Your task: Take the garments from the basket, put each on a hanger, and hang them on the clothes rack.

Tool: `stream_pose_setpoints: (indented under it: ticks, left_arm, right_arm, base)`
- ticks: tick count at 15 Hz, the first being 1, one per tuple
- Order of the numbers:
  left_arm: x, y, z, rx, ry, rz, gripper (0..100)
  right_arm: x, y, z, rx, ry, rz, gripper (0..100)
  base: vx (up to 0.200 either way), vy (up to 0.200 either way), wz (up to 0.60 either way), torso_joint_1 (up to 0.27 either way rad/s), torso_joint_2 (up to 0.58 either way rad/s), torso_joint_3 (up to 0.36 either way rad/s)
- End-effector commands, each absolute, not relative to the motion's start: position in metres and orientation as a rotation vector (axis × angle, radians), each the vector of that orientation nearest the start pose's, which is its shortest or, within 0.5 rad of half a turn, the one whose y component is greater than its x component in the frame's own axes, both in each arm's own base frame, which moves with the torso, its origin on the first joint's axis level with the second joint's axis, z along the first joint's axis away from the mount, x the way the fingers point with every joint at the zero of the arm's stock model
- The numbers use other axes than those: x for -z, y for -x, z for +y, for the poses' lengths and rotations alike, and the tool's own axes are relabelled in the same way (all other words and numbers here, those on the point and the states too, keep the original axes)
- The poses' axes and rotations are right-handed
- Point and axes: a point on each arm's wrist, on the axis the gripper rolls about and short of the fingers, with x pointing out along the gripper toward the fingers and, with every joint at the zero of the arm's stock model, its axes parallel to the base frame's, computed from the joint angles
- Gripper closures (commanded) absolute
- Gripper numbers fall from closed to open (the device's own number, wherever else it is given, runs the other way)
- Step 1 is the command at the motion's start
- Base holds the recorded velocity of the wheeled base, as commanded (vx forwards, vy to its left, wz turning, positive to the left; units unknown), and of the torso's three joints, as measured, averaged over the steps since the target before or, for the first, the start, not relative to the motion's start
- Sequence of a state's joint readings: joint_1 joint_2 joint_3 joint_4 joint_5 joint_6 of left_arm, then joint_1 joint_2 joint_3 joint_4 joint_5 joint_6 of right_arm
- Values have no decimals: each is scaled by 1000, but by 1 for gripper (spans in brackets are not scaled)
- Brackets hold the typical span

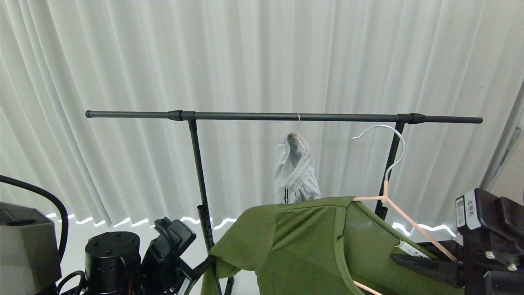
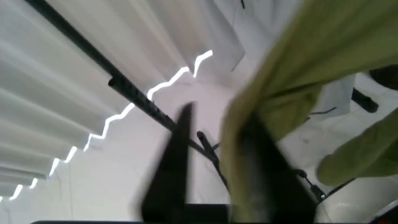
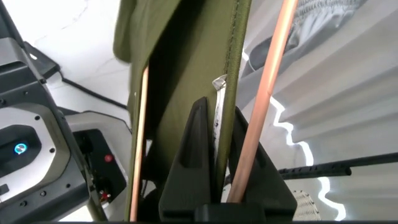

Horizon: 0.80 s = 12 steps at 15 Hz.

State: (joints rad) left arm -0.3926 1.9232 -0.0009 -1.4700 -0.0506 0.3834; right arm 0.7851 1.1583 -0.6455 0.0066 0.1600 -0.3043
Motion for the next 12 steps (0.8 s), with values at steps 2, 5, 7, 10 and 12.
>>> stream_pose_setpoints:
  ticks: [2,5,7,10,12]
  left_arm:
    - [-60,-184,-85,556,-442,290,0]
    - [-77,-177,-85,558,-423,206,0]
    - [-87,-173,-82,546,-413,159,0]
    - [-97,-162,-66,488,-384,190,0]
    - [-102,-149,-50,430,-371,242,0]
  right_arm:
    - [-200,-112,111,-962,446,390,100]
    - [-195,-113,106,-898,462,425,100]
    - [-193,-111,99,-850,476,465,100]
    - [-188,-106,81,-754,503,546,100]
    - [-187,-105,71,-692,516,578,100]
  base:
    - [0,0,0,0,0,0]
    - [0,0,0,0,0,0]
    - [0,0,0,0,0,0]
    - [0,0,0,0,0,0]
    - [0,0,0,0,0,0]
